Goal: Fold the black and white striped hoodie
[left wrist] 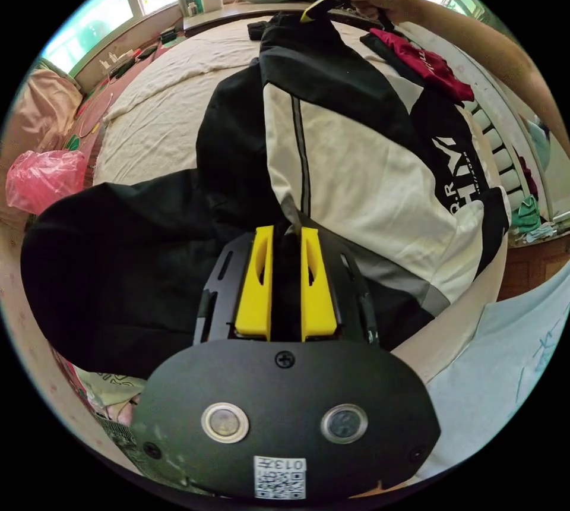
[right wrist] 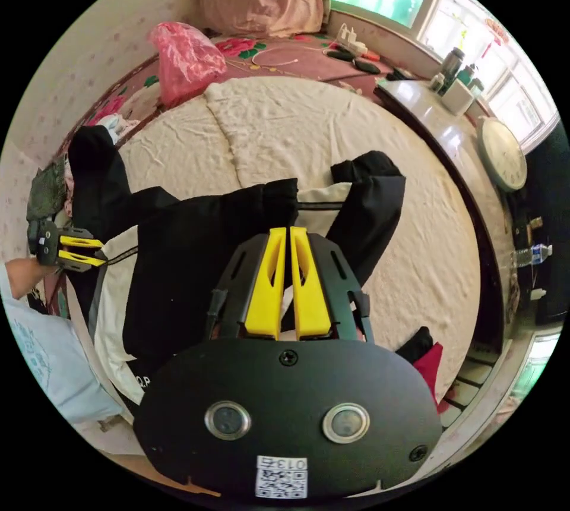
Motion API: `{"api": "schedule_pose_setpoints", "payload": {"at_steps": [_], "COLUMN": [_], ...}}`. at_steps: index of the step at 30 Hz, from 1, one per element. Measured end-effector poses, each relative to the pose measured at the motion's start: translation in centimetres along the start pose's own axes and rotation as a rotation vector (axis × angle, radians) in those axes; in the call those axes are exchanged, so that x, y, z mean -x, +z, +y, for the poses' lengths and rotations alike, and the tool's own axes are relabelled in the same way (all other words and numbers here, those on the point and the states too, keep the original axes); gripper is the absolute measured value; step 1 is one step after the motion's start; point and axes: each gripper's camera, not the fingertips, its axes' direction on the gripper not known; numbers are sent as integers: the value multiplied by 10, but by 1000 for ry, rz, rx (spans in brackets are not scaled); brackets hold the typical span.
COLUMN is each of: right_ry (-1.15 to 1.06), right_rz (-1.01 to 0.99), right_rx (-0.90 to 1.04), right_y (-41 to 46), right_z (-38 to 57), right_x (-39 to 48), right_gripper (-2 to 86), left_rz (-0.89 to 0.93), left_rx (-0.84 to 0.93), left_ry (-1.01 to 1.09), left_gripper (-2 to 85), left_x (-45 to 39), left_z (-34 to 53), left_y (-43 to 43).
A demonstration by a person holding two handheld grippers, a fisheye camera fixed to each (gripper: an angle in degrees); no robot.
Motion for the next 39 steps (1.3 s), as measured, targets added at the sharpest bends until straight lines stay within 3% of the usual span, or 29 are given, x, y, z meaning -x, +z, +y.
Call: {"api": "schedule_pose_setpoints", "payload": {"at_steps": [9, 16, 22, 26, 30, 32, 36, 39], "right_ry": [-167, -63, 85, 297, 447, 485, 595, 502], "right_rz": [220, 380, 574, 620, 603, 581, 495, 679], "right_rx": [-485, -558, -602, -507, -197, -84, -67, -190], "right_y": [-206, -265, -290, -255, -168, -134, -133, -185], "right_z": [103, 200, 313, 395, 454, 471, 480, 451], "right_x": [105, 161, 223, 261, 286, 291, 269, 248], "right_gripper": [6, 6, 6, 7, 7, 8, 9, 12], "left_rz": [-4, 46, -211, -425, -559, -587, -611, -618], "left_rx": [-153, -250, -347, -307, -221, -221, -198, -279], "left_ry": [15, 107, 464, 781, 1047, 1057, 967, 796], "left_gripper": [10, 4, 2, 1, 1, 1, 1, 1], "left_x": [-8, -17, -95, -160, -210, -222, -233, -225], "left_z": [45, 52, 95, 144, 181, 188, 169, 139], "left_y": [-42, -66, -101, -89, -48, -35, -36, -73]}}
